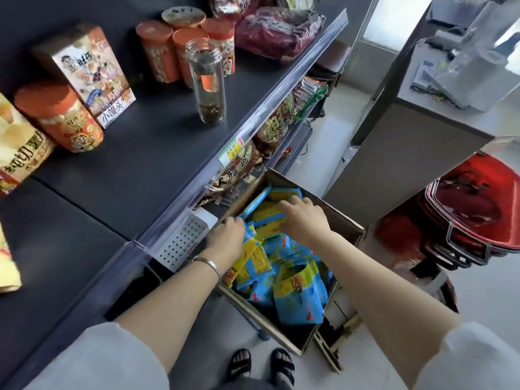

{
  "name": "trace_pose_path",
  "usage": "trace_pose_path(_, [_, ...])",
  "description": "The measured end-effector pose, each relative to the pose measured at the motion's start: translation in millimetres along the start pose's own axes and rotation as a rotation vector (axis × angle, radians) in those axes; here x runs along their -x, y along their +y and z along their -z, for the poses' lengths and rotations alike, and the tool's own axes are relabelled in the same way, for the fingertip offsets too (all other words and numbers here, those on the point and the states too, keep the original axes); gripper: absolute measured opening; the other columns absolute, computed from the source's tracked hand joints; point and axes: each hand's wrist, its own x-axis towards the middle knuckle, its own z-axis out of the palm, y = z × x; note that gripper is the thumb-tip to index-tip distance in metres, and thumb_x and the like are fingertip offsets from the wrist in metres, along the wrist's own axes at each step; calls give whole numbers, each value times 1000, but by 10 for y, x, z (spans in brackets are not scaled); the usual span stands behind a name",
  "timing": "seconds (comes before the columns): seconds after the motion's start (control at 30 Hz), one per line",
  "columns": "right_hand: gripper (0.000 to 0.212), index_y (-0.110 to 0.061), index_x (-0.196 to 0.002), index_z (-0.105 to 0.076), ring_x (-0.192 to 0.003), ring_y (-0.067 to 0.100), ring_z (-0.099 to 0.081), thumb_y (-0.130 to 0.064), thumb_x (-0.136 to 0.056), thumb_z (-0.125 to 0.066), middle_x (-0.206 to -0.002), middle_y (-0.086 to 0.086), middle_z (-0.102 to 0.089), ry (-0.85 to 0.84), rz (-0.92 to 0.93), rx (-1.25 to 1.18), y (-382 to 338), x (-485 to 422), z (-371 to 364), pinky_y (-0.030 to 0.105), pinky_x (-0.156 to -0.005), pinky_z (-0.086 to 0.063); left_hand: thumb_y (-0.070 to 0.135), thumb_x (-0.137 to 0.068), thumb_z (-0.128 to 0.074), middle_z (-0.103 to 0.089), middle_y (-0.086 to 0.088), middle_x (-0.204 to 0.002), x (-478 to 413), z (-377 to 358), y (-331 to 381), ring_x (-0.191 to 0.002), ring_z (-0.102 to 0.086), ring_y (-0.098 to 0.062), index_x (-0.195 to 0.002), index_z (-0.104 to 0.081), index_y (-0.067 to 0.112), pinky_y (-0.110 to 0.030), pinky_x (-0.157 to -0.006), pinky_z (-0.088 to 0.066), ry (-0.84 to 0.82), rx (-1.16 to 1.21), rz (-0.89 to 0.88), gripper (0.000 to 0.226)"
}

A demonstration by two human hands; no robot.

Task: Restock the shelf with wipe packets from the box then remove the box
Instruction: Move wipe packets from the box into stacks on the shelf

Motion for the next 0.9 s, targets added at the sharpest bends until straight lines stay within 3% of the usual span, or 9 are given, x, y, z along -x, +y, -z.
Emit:
trace_pose_path(0.17, [48, -22, -133, -46, -125, 31, -40, -38, -88, -57, -133, 7, -44, 1, 32, 64, -1, -118, -123, 40, -89, -42, 15, -93, -56, -39, -16, -127, -2, -105, 110, -112, -51, -36, -130, -33, 7, -42, -86, -47, 35, 39, 67, 44])
trace_pose_path(0.33, [80, -31, -144, -32, -141, 32, -19, -57, -77, -67, -149, 5, -28, -172, 142, 309, 57, -181, -152, 47, -107, -25, 27, -84, -68, -43, -18, -132, -6, -159, 111, -125, -41, -35, -140, -20, 6, -42, -94, -42, 30, 99, 113, 76])
trace_pose_path(0.4, [78, -30, -142, -35, -142, 31, -18, -57, -76, -67, -147, 6, -34, -159, 170, 379, 71, -209, -179, 51, -112, -15, 24, -84, -69, -39, -17, -135, 22, -158, 103, -122, -45, -35, -141, -17, 7, -42, -92, -43, 34, 134, 148, 79])
trace_pose_path(0.47, [69, -28, -137, -40, -137, 31, -28, -52, -79, -67, -139, 7, -43, -151, 183, 398, 48, -247, -188, 55, -113, -12, 23, -83, -70, -38, -15, -133, 53, -146, 96, -116, -51, -34, -134, -26, 7, -41, -86, -45, 35, 185, 189, 69])
trace_pose_path(0.57, [60, -25, -133, -44, -128, 32, -40, -47, -82, -67, -131, 8, -49, -152, 200, 475, -20, -257, -200, 62, -110, -11, 28, -82, -71, -38, -12, -129, 84, -156, 118, -111, -54, -32, -124, -34, 7, -40, -84, -46, -10, 211, 256, 59])
trace_pose_path(0.7, [47, -28, -127, -52, -122, 28, -42, -39, -84, -66, -128, 3, -49, -39, 239, 475, -14, -210, -239, 42, -98, -29, 27, -81, -72, -32, -11, -127, 123, -187, 175, -107, -53, -32, -115, -41, 7, -41, -86, -46, -41, 239, 304, 51])
trace_pose_path(0.9, [25, -24, -114, -60, -110, 25, -53, -17, -92, -52, -114, -1, -60, 59, 310, 389, 89, -157, -69, 31, -76, -30, 28, -83, -70, -31, -8, -129, 156, -199, 255, -119, -40, -30, -115, -45, 9, -40, -94, -40, -6, 118, 272, 45])
